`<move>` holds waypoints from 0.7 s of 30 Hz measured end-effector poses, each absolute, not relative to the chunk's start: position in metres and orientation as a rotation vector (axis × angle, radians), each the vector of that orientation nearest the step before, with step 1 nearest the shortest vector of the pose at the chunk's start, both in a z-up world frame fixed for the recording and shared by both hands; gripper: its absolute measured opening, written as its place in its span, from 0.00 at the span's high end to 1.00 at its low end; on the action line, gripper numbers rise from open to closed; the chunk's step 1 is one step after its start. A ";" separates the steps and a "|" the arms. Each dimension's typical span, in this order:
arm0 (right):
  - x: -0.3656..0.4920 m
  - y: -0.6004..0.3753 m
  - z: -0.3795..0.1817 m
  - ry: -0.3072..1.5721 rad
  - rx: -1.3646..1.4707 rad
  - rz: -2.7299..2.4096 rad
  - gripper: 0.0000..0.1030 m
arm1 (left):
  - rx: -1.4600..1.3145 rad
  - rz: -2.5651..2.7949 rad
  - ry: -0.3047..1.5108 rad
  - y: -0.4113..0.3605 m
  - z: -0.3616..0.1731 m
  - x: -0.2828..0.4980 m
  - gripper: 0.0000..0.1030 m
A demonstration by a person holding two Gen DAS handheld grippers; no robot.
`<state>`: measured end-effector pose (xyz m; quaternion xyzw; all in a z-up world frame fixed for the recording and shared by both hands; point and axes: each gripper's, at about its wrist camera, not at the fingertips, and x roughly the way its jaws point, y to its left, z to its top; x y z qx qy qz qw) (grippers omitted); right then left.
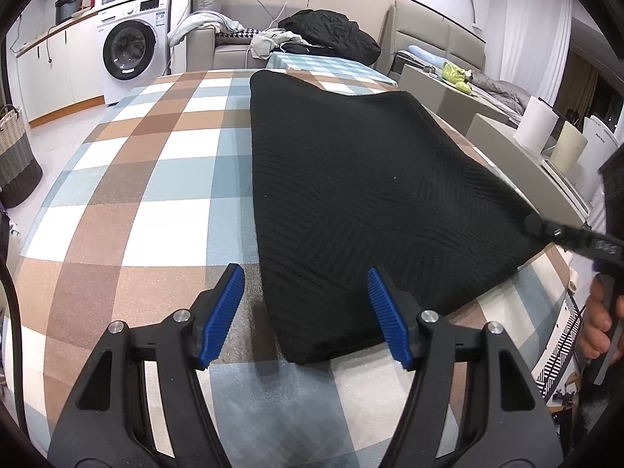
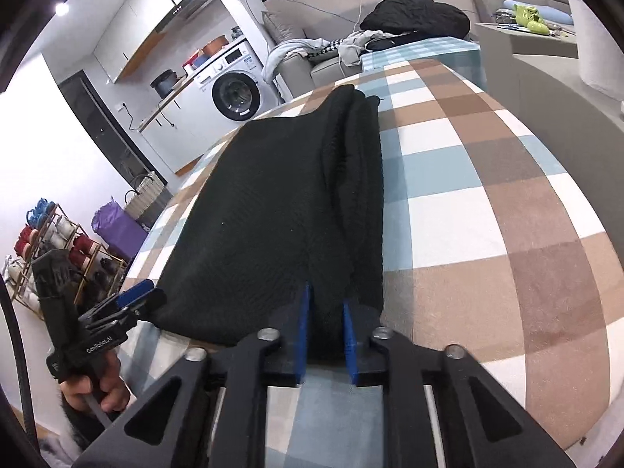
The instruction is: Fold small clothes
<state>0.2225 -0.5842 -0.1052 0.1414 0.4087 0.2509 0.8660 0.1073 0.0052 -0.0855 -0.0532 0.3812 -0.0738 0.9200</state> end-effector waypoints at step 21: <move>0.200 -0.591 -0.100 0.818 0.305 0.548 0.94 | -0.019 -0.346 0.749 -0.048 -0.081 0.090 0.39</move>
